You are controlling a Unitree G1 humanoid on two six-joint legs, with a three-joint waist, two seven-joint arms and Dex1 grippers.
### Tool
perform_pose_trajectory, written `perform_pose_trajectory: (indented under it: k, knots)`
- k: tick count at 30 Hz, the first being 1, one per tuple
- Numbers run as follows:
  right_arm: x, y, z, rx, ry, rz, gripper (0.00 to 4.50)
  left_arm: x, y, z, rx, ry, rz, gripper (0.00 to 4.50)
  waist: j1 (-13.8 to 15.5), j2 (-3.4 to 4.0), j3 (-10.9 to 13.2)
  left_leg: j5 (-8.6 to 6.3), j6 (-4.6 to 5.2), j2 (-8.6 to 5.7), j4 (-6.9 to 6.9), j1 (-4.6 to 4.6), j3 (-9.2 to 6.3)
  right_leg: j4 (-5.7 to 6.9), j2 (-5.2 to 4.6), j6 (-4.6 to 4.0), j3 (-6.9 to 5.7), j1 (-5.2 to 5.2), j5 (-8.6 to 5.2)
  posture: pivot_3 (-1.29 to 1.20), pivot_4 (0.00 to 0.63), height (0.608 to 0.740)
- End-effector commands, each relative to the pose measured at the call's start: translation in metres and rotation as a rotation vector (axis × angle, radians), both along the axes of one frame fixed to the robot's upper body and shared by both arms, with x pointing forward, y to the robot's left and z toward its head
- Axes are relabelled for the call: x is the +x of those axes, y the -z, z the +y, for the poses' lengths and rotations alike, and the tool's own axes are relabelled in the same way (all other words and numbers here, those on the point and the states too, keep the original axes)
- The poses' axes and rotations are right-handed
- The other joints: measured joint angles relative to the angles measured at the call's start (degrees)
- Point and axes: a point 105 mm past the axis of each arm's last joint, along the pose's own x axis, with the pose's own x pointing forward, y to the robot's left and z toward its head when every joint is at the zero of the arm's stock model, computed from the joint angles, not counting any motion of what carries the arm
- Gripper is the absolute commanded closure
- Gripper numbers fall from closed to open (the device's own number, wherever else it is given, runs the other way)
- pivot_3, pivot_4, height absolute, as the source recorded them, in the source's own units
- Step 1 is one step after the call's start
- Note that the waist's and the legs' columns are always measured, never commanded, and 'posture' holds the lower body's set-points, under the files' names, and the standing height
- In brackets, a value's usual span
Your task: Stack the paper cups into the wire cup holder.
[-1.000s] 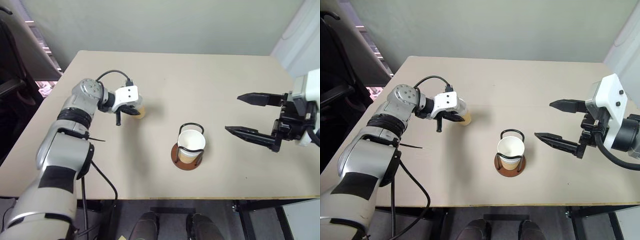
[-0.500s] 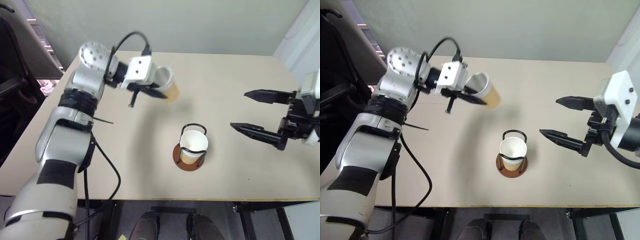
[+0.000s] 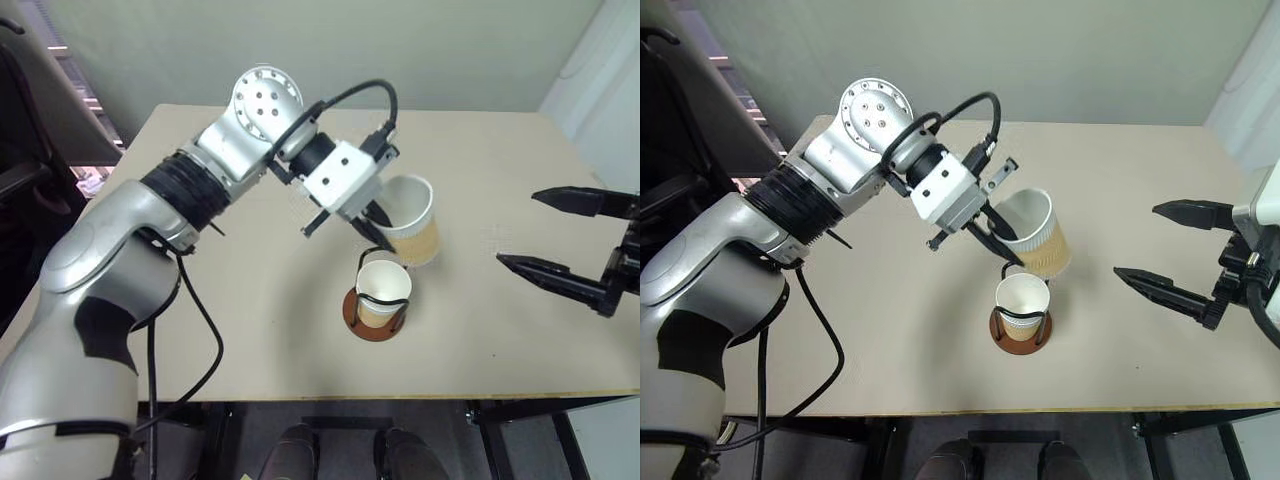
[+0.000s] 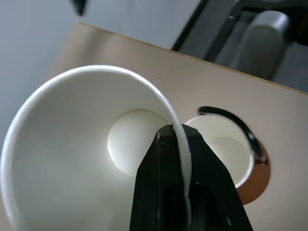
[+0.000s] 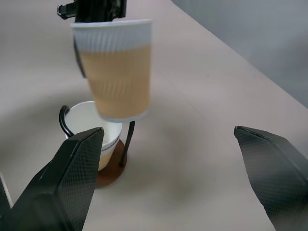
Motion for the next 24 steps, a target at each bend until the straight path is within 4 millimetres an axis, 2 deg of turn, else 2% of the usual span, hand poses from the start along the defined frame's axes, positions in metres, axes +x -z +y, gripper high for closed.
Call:
perform_pose_trajectory:
  k: [1, 6, 12, 15, 19, 24]
  knots:
    - [-0.007, -0.010, -0.002, -0.004, 0.030, -0.060, 0.00, -0.006, -0.002, 0.002, 0.047, 0.076, -0.063, 4.47, -0.08, 0.00, 0.01, -0.02, 0.01, -0.01, 0.02, 0.01, 0.01, -0.01, 0.01, 0.00, 0.00, 0.02, 0.00, 0.00, 0.150, 0.740]
    - [-0.011, -0.007, -0.002, 0.000, 0.048, -0.054, 0.00, -0.002, -0.001, 0.004, 0.063, 0.072, -0.088, 4.47, -0.04, 0.00, 0.01, -0.09, 0.07, -0.01, 0.04, -0.02, -0.01, -0.07, 0.00, 0.05, -0.01, 0.05, -0.03, 0.00, 0.150, 0.740]
    - [-0.010, -0.007, -0.002, 0.000, 0.053, -0.051, 0.00, 0.005, 0.016, 0.013, 0.157, 0.053, -0.107, 4.47, -0.04, 0.01, 0.01, -0.14, 0.04, -0.02, 0.04, -0.02, 0.00, -0.08, 0.00, 0.09, -0.01, 0.07, -0.08, 0.00, 0.150, 0.740]
    - [-0.010, -0.007, -0.002, -0.001, 0.054, -0.047, 0.00, -0.002, 0.023, 0.017, 0.184, 0.078, -0.082, 3.79, -0.06, 0.00, 0.01, -0.15, 0.02, -0.02, 0.04, -0.04, -0.01, -0.10, 0.00, 0.10, 0.00, 0.06, -0.08, 0.00, 0.150, 0.740]
    - [-0.009, -0.007, -0.004, -0.002, 0.057, -0.046, 0.00, -0.003, 0.033, 0.013, 0.204, 0.084, -0.060, 2.31, 0.23, 0.00, 0.01, -0.17, -0.02, -0.05, 0.04, -0.04, -0.01, -0.10, 0.02, 0.15, -0.01, 0.08, -0.16, 0.00, 0.150, 0.740]
    - [-0.007, -0.008, -0.004, -0.008, 0.049, -0.046, 0.00, 0.005, 0.033, 0.003, 0.162, 0.047, -0.049, 0.49, 0.35, 0.00, 0.01, -0.18, -0.05, -0.06, 0.08, -0.04, -0.01, -0.12, -0.02, 0.19, 0.00, 0.13, -0.18, 0.00, 0.150, 0.740]
